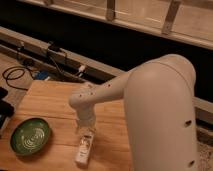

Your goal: Place the bottle in the ceramic bowl

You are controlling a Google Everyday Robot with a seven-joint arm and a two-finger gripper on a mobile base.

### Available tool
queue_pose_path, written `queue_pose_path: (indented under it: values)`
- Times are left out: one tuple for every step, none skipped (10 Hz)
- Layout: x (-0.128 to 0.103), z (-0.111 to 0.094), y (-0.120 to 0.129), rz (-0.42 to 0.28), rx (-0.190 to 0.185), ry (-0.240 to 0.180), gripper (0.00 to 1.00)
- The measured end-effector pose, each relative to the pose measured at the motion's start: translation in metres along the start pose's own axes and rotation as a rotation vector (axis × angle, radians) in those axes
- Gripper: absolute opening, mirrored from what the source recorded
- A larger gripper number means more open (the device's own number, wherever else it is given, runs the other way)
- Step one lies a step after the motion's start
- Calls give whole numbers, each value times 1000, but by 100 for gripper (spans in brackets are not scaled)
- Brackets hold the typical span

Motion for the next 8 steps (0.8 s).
queue_pose_path:
  values:
    - [0, 7, 2, 2, -2, 17, 65]
    - [-1, 16, 0, 13, -3, 37, 65]
    - [-2, 21, -4, 27, -2, 51, 61]
    - [-3, 24, -7, 36, 3, 57, 52]
    - [-2, 24, -5, 35, 2, 59, 43]
    - [-2, 24, -5, 35, 2, 58, 32]
    - [-2, 21, -6, 38, 1, 52, 22]
    - [-3, 16, -9, 49, -1, 40, 11]
